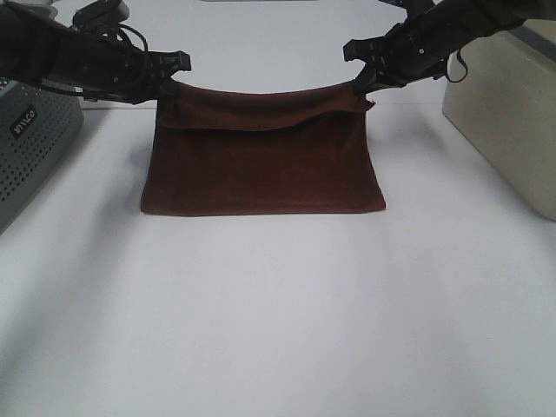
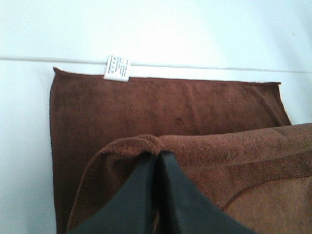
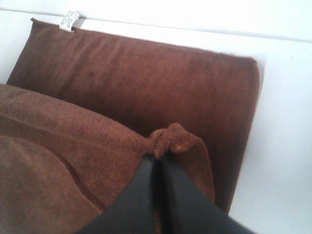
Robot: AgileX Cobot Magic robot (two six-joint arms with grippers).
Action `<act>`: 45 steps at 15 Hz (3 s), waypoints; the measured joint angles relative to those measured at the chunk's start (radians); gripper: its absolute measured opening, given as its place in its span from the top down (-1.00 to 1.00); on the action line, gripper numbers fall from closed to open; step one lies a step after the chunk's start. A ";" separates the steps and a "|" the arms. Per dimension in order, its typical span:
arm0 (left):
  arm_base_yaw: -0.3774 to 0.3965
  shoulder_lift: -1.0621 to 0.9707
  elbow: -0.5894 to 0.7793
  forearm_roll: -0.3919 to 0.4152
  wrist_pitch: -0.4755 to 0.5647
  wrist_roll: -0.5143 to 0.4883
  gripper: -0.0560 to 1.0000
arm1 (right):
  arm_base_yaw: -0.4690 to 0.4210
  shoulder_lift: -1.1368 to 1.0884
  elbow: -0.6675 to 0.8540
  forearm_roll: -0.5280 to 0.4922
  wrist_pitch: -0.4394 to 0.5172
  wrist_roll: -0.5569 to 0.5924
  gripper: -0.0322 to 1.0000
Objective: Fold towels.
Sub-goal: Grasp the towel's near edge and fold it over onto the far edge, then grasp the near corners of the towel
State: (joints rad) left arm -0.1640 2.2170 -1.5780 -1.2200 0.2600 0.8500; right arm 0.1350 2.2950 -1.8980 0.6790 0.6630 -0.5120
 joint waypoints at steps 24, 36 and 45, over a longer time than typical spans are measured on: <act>0.001 0.329 -0.434 0.037 0.018 -0.002 -0.66 | 0.000 0.250 -0.252 -0.131 -0.064 0.025 -0.59; 0.121 0.227 -0.407 0.358 0.623 -0.410 -0.69 | -0.001 0.126 -0.255 -0.268 0.434 0.268 -0.61; 0.131 -0.018 0.051 0.455 0.495 -0.432 -0.69 | -0.006 -0.077 0.234 -0.111 0.306 0.175 -0.59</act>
State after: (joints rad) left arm -0.0330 2.1990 -1.5270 -0.7650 0.7550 0.4180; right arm 0.1290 2.2180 -1.6640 0.5680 0.9690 -0.3370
